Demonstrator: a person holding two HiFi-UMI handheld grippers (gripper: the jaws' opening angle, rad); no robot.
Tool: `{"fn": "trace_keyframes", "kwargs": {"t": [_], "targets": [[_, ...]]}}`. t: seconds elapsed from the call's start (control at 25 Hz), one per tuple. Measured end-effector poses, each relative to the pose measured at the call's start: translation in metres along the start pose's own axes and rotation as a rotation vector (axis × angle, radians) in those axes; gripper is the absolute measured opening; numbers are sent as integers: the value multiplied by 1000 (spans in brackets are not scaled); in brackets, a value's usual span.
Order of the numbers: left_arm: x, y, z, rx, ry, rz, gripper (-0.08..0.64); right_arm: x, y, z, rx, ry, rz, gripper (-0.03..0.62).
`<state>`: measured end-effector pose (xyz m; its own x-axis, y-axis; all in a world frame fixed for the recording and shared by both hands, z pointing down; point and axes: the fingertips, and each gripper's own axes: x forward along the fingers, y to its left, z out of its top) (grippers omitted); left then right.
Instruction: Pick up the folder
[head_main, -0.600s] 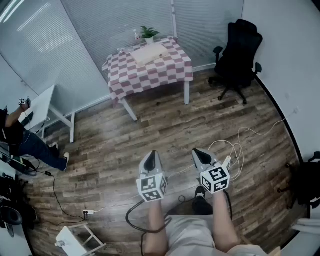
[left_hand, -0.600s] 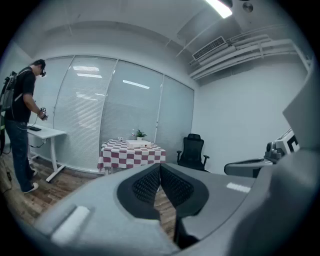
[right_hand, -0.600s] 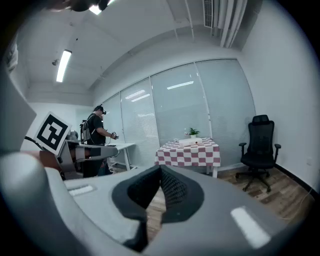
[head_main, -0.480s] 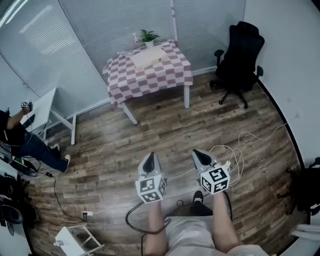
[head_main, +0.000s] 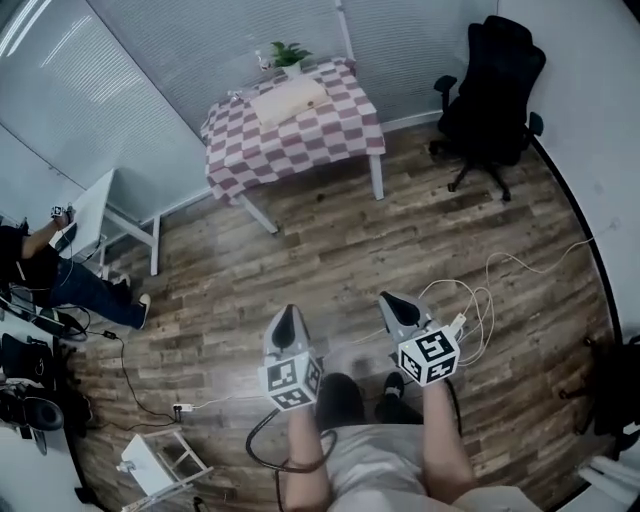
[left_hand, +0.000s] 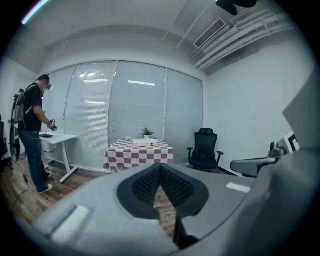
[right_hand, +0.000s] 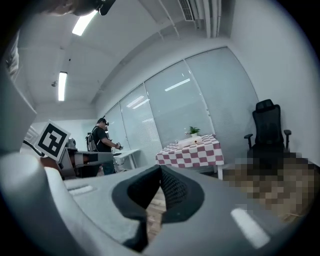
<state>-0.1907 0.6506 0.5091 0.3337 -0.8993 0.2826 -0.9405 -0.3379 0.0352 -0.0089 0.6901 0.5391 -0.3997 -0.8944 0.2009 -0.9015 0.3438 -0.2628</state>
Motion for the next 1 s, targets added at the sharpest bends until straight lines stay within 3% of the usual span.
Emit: {"fn": "trace_keyframes", "kwargs": {"t": [0.16, 0.4, 0.6, 0.72, 1.0], "targets": [[8, 11, 0, -4, 17, 41, 9, 12, -3, -11, -9, 35, 43, 2], [43, 21, -13, -5, 56, 38, 9, 53, -13, -28, 0, 77, 81, 2], [84, 32, -34, 15, 83, 0, 9, 90, -34, -41, 13, 95, 44, 2], [128, 41, -36, -5, 80, -25, 8, 122, -57, -34, -7, 108, 20, 2], [234, 78, -38, 38, 109, -72, 8, 217, -104, -28, -15, 123, -72, 2]]}}
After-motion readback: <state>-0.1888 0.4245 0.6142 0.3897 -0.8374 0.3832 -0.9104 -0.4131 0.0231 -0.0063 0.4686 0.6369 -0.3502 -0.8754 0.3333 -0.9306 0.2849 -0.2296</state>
